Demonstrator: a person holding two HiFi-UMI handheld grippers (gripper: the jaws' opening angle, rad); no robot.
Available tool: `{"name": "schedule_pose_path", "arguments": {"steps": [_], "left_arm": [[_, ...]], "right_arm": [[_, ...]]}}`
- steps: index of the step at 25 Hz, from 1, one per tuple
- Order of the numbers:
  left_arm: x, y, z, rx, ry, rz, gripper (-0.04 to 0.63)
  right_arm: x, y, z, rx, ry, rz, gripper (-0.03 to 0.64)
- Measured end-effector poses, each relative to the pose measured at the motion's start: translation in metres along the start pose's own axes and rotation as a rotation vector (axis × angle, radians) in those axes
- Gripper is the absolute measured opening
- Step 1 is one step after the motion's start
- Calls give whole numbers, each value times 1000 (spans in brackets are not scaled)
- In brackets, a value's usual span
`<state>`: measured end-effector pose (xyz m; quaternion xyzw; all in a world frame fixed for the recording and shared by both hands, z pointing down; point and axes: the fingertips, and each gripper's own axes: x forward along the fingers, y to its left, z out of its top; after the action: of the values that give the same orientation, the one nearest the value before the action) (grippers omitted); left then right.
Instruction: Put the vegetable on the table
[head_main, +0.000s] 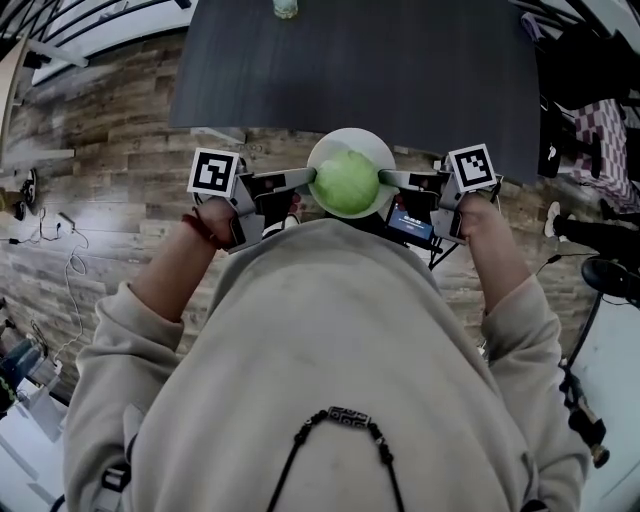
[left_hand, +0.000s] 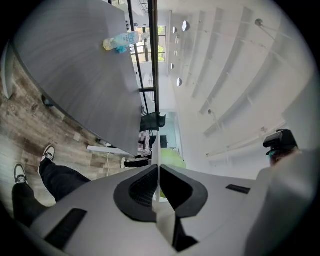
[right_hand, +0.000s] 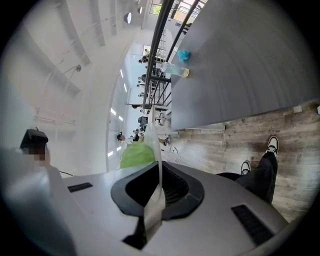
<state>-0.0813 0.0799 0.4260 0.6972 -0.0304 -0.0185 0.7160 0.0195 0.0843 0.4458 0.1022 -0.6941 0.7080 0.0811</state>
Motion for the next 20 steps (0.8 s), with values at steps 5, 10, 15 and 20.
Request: {"name": "schedule_pose_path", "arguments": {"steps": [5, 10, 15, 20], "left_arm": [[25, -8, 25, 7, -29, 2, 20], [68, 0, 59, -15, -19, 33, 20], [116, 6, 83, -33, -27, 45, 20], [120, 15, 80, 3, -25, 22, 20]], "right_arm": [[-24, -1, 30, -13, -4, 2, 26], [-60, -14, 67, 0, 12, 2, 26], [-102, -36, 96, 9, 16, 15, 26], [-103, -44, 94, -11, 19, 17, 26]]}}
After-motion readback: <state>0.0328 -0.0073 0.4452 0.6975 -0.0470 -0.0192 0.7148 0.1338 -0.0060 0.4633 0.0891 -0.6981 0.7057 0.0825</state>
